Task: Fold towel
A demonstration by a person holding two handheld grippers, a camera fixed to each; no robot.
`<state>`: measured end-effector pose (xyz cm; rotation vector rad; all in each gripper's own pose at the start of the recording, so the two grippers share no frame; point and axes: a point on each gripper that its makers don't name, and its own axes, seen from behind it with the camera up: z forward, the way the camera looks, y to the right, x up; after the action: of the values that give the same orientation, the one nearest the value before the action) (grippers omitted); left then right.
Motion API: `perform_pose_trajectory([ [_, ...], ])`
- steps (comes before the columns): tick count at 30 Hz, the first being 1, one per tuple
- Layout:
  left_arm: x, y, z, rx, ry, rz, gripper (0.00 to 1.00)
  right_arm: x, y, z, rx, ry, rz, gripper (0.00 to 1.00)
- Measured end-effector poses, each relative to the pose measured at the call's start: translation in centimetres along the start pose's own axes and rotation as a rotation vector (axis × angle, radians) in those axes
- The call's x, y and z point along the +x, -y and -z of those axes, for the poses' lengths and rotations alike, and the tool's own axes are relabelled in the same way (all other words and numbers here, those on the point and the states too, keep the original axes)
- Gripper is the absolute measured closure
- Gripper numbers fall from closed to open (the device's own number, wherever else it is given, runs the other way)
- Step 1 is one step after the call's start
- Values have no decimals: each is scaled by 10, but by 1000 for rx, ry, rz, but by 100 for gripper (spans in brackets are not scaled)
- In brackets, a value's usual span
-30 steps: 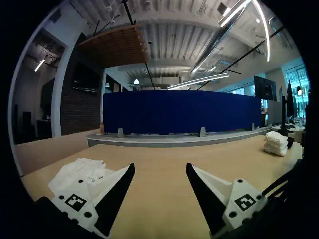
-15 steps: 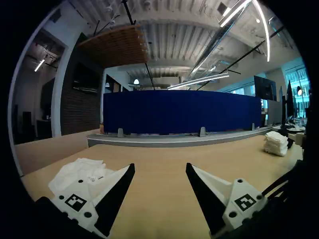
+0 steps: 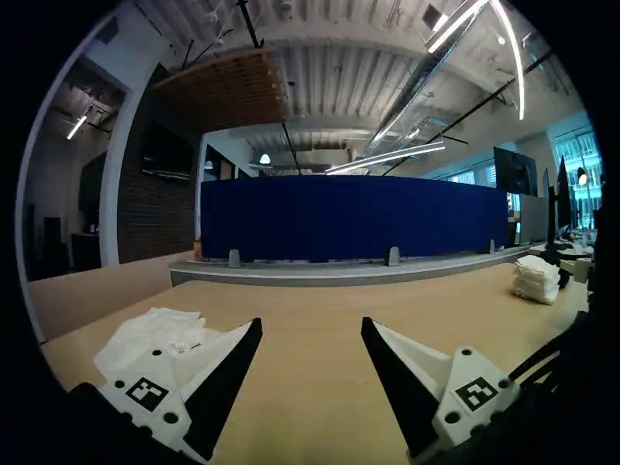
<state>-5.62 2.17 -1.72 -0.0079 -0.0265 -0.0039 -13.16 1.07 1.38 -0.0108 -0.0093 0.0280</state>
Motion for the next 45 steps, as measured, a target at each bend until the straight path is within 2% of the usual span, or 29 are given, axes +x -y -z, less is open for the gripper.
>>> perform_pose_trajectory([
  [45,0,1,2,-1,0,0,5,0,0,6,1,0,0,0],
])
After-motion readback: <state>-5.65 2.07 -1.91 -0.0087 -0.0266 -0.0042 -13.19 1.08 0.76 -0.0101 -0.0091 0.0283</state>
